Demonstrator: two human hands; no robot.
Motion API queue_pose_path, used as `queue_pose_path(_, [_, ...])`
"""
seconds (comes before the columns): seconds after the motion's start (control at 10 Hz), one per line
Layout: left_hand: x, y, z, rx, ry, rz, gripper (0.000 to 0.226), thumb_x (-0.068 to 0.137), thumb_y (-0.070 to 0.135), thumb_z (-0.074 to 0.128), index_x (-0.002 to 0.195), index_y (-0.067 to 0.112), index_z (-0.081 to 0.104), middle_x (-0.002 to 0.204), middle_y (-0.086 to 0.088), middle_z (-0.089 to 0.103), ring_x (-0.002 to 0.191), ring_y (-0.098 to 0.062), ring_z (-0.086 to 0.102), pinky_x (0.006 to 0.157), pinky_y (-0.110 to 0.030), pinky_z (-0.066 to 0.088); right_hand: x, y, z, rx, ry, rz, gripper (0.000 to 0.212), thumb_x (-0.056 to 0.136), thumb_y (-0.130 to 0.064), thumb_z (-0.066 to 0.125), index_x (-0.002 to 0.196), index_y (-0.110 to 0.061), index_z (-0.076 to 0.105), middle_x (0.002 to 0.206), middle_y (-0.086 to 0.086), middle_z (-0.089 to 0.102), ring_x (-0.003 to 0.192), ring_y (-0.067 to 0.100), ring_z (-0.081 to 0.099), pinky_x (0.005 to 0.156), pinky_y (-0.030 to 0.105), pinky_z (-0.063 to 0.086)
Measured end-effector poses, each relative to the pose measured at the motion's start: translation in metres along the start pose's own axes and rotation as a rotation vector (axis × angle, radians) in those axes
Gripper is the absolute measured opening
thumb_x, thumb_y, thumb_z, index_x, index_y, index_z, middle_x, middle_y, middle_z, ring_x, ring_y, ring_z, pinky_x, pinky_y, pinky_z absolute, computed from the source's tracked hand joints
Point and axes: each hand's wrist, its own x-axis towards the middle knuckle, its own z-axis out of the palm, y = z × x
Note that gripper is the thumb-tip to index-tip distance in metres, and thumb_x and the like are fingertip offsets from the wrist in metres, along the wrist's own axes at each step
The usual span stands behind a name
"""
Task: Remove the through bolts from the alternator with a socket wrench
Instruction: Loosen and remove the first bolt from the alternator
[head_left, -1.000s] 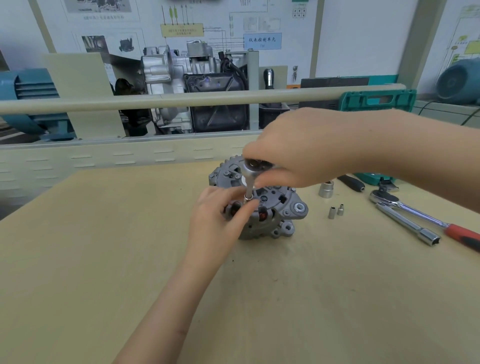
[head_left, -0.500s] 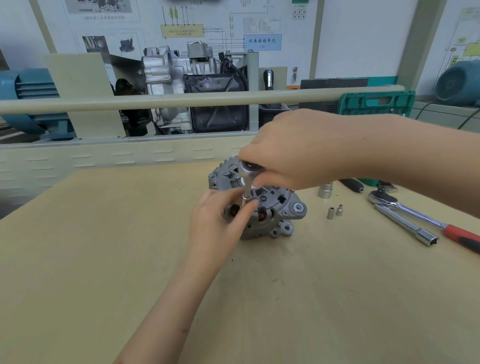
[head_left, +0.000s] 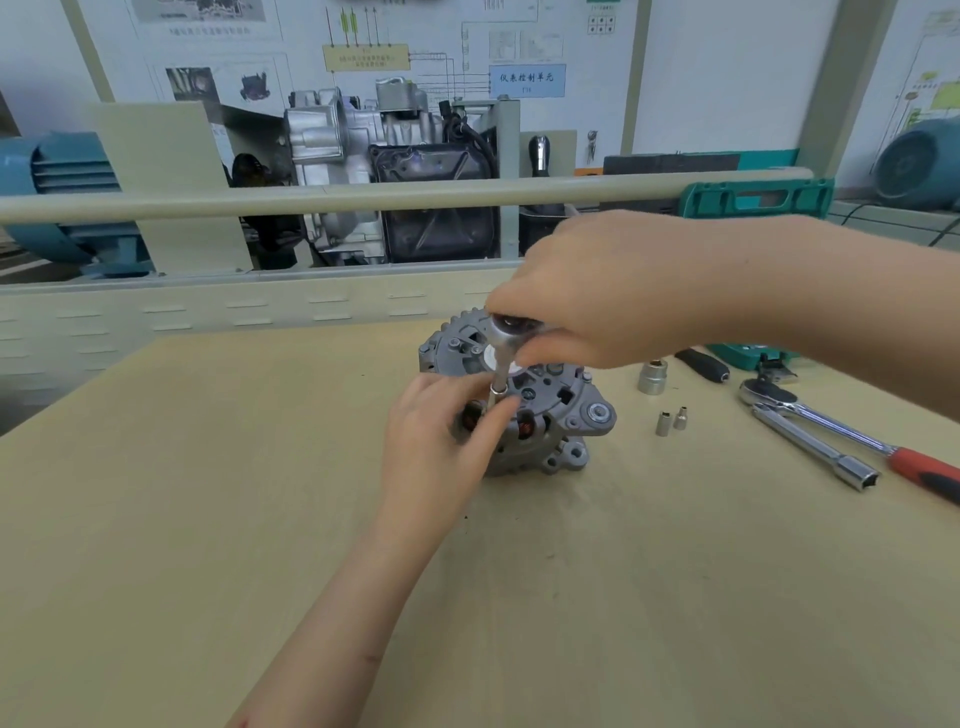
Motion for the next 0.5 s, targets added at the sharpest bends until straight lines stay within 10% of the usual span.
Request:
queue_pose_path(0.3, [0.0012,0.0037,0.0022,0.016,0.081,-0.057,0.015,0.068,0.025,0.074,0.065,0.013,0.066,0.06,0.029,0.043,0.069,0.003,0.044,0.07,-0.034,0.039,0.0035,-0.003,0.0018,-0.037,-0.019,-0.014,0.025,0.091,-0.049,0.039,0.078,-0.028,0.038,0.065,-0.007,0.044,0.051,0.008,0.038,0.044,0.025,0.025])
queue_pose_path(0.4, [0.0009,0.0003,0.0021,0.014,0.048,-0.052,0.01,0.071,0.021,0.075,0.074,0.013,0.069,0.065,0.029,0.046,0.071,0.002,0.046,0.071,-0.02,0.037,-0.001,-0.0008,0.0036,-0.028,0.055,0.055,0.021,0.086,-0.047,0.046,0.079,-0.028,0.049,0.054,-0.013,0.029,0.044,0.002,0.024,0.041,0.021,0.012])
queue_pose_path(0.5, [-0.0001,-0.0014,0.0006,-0.015,-0.025,-0.018,0.013,0.077,0.02,0.068,0.086,0.012,0.071,0.072,0.025,0.05,0.075,0.003,0.046,0.069,-0.005,0.033,0.0038,0.0022,0.0046,0.023,0.02,0.016,0.028,0.085,-0.044,0.04,0.097,-0.024,0.056,0.069,-0.007,0.049,0.056,0.014,0.045,0.048,0.028,0.029])
